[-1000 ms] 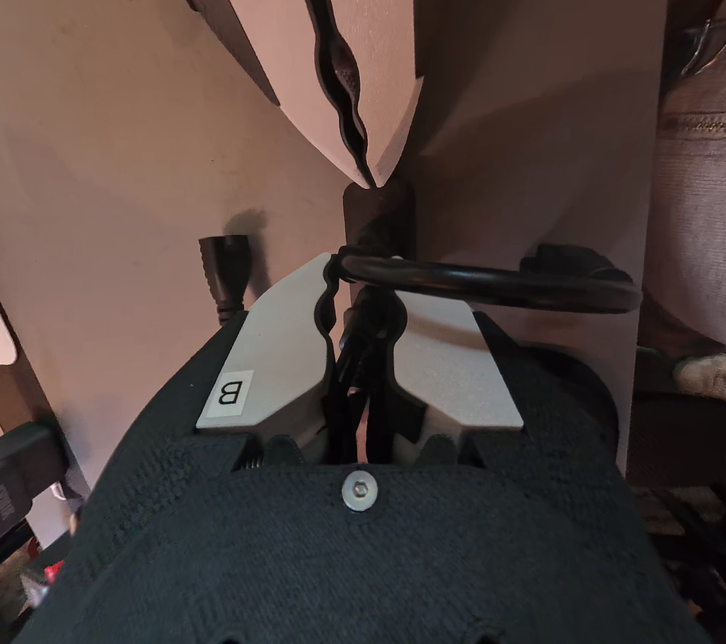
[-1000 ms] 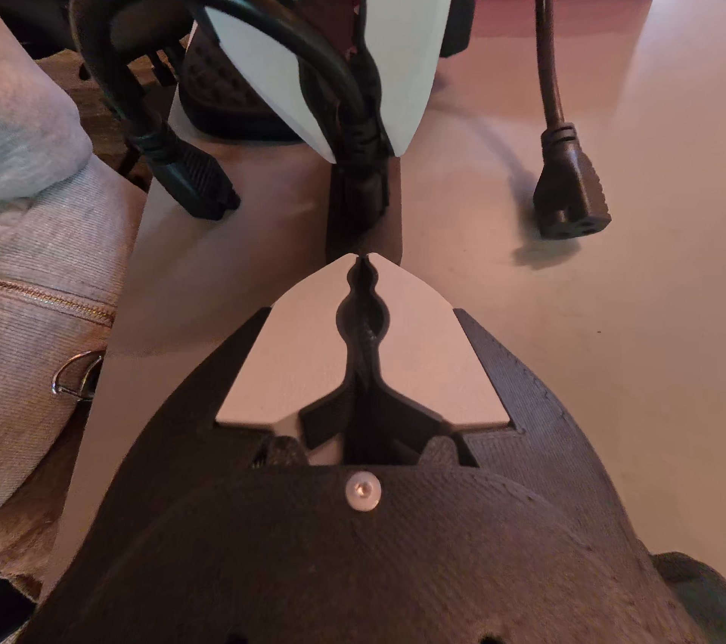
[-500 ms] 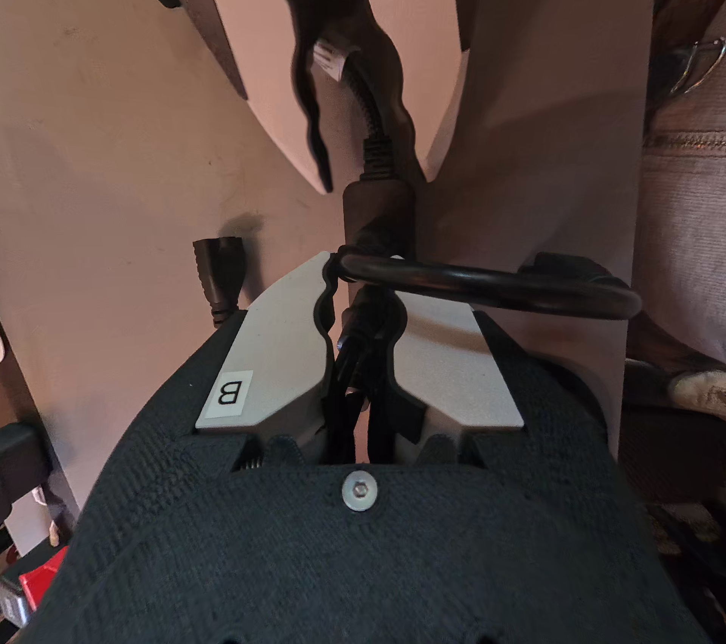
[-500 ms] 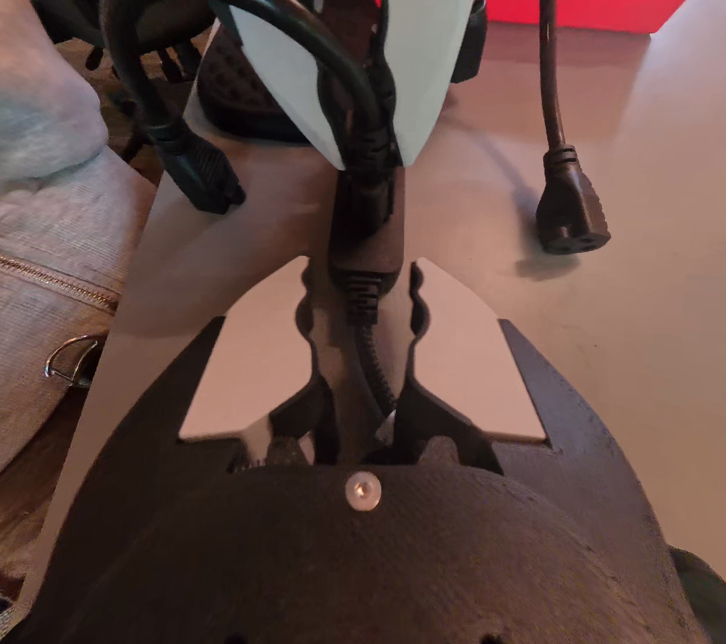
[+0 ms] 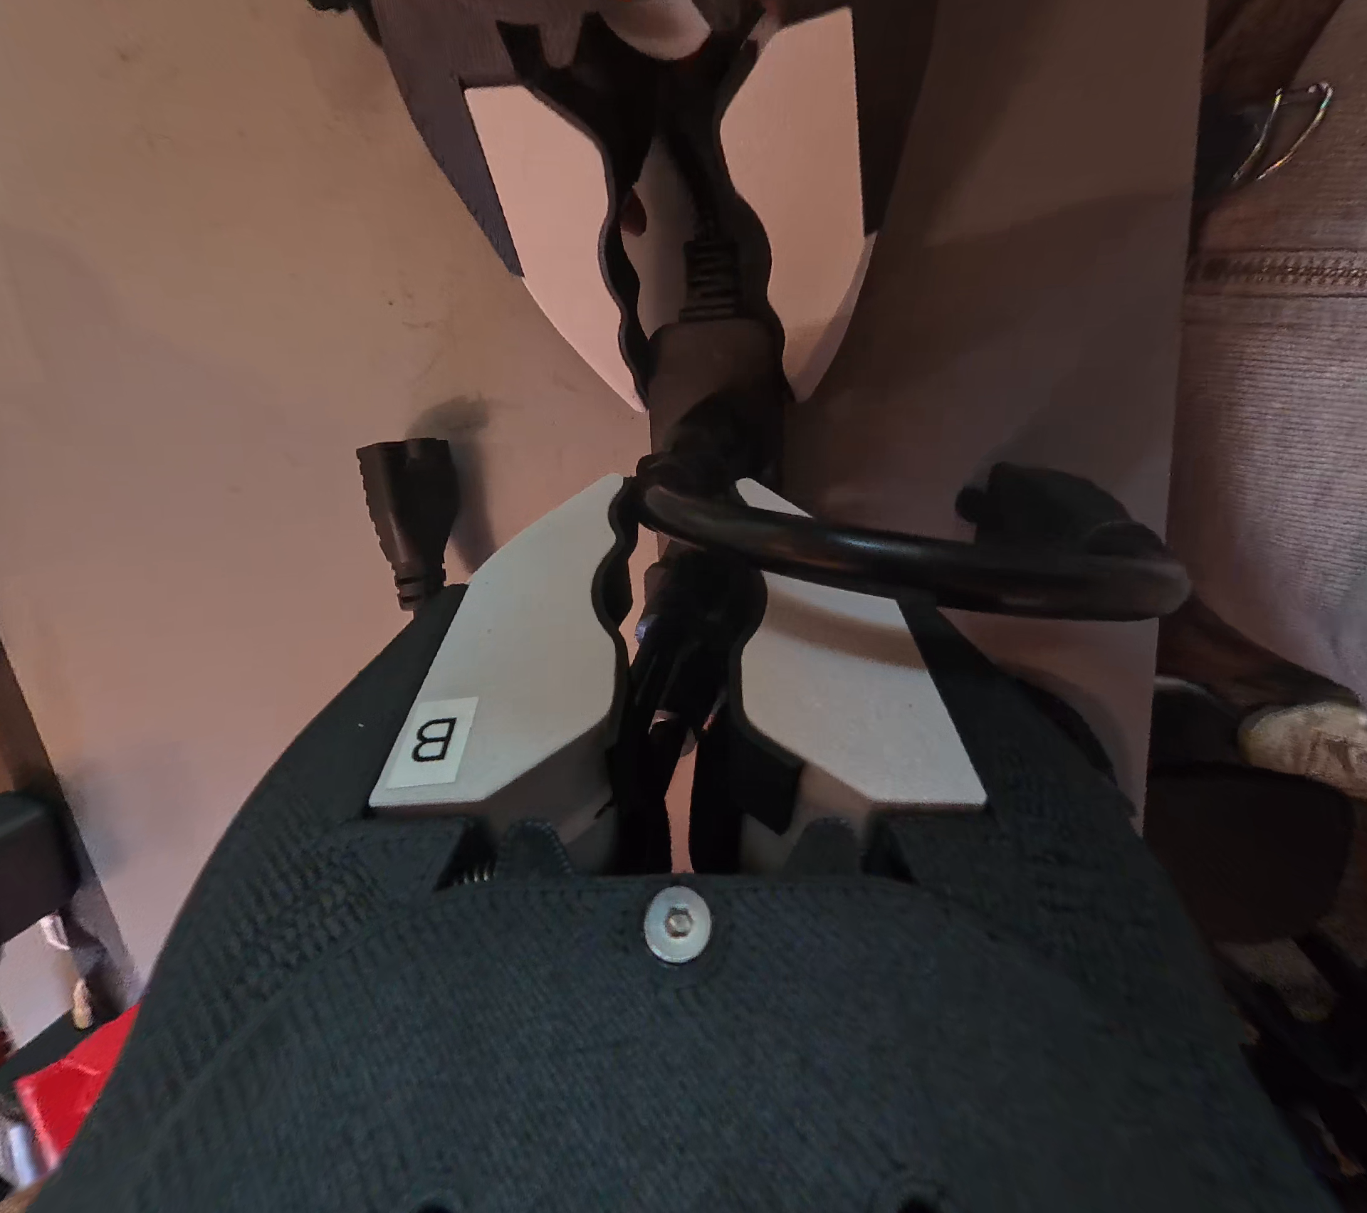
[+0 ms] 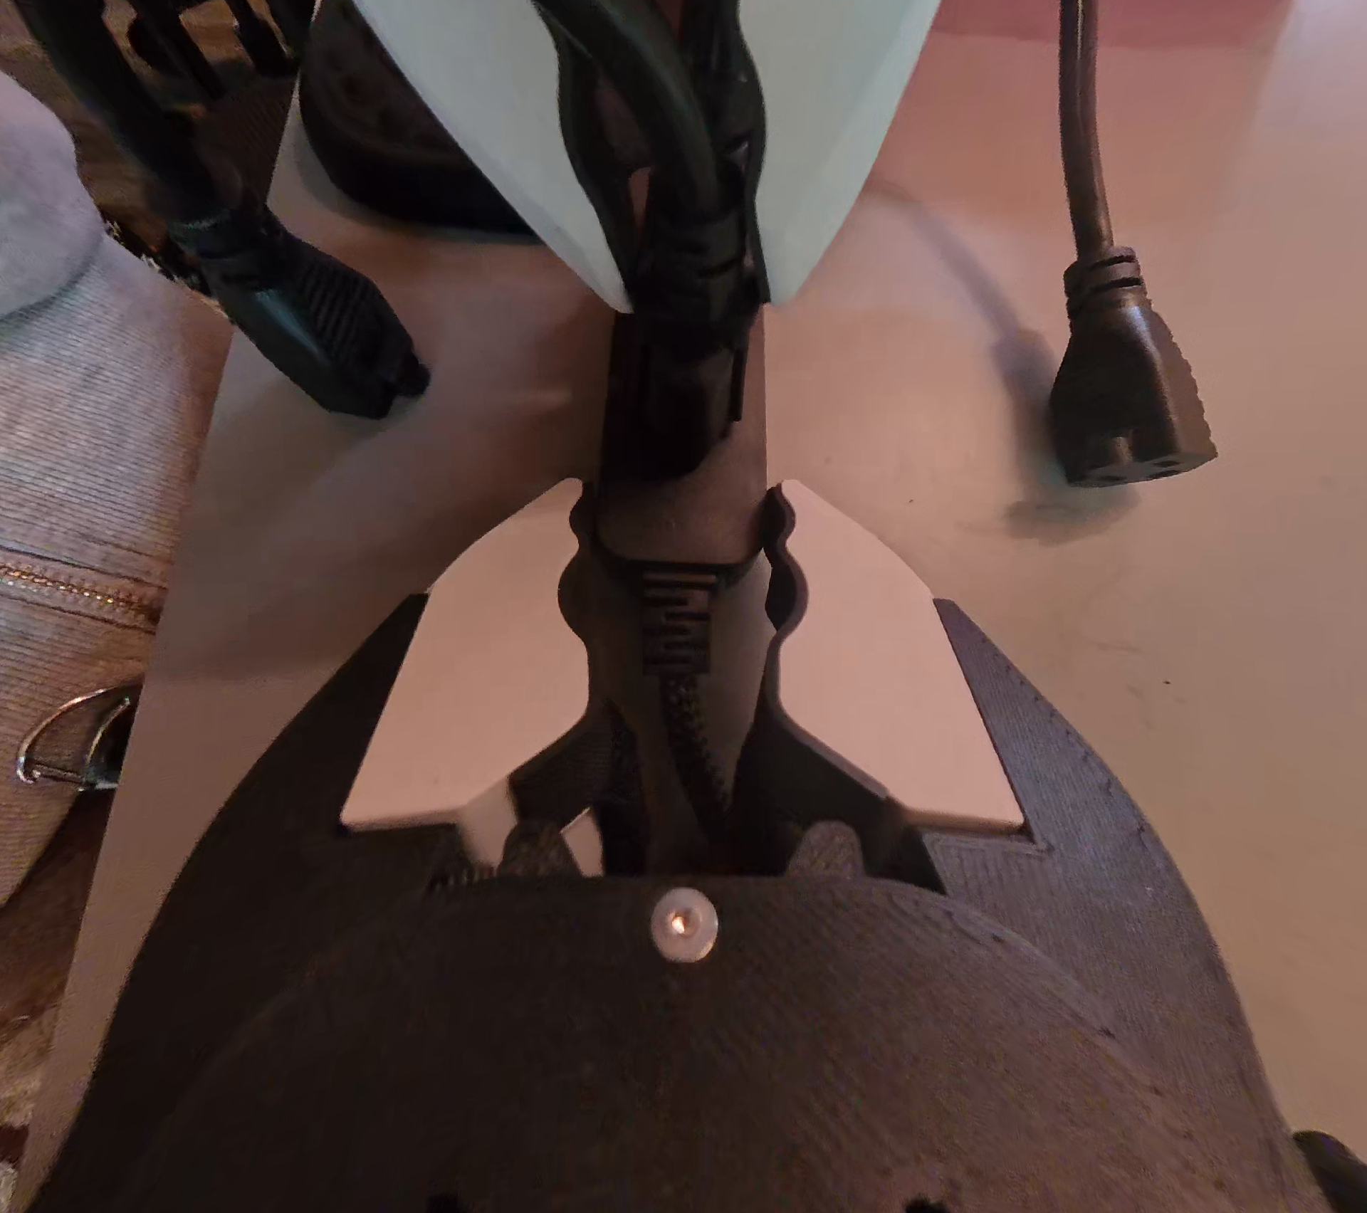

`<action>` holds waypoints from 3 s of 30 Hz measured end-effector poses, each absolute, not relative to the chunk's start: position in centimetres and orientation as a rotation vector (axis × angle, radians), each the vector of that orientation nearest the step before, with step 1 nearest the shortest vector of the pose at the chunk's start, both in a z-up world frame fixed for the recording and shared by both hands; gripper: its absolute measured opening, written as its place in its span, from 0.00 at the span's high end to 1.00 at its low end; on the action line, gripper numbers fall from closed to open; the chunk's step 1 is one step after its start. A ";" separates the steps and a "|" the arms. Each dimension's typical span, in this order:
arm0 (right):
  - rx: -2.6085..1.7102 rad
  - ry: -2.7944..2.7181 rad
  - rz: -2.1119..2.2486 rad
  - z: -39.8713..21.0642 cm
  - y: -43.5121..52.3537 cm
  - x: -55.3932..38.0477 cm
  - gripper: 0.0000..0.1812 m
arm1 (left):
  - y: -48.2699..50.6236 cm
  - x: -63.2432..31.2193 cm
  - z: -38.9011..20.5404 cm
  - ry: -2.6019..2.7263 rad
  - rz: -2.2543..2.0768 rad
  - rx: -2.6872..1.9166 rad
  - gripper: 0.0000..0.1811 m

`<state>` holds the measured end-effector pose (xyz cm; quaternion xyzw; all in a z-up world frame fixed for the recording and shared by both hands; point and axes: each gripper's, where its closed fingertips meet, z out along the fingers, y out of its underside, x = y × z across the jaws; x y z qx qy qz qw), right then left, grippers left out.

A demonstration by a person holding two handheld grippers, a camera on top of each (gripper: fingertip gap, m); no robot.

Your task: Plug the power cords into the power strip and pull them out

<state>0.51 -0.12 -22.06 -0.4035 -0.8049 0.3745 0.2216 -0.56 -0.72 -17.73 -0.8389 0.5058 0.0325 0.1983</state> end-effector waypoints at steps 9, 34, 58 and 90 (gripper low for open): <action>-1.103 -2.251 1.033 -22.2 -0.3 0.7 0.75 | -0.7 0.1 -17.8 1.406 0.083 -2.323 0.88; -1.115 -2.248 1.069 -22.1 -0.4 0.7 0.74 | -1.0 -0.4 -17.4 1.329 0.112 -2.285 0.88; -1.080 -2.236 1.138 -21.3 -0.6 1.2 0.74 | -1.9 0.5 -16.5 1.390 0.229 -2.073 0.71; -0.853 -1.344 1.373 -9.6 5.4 0.7 0.32 | -12.8 -11.0 9.3 0.065 -0.380 -0.488 0.53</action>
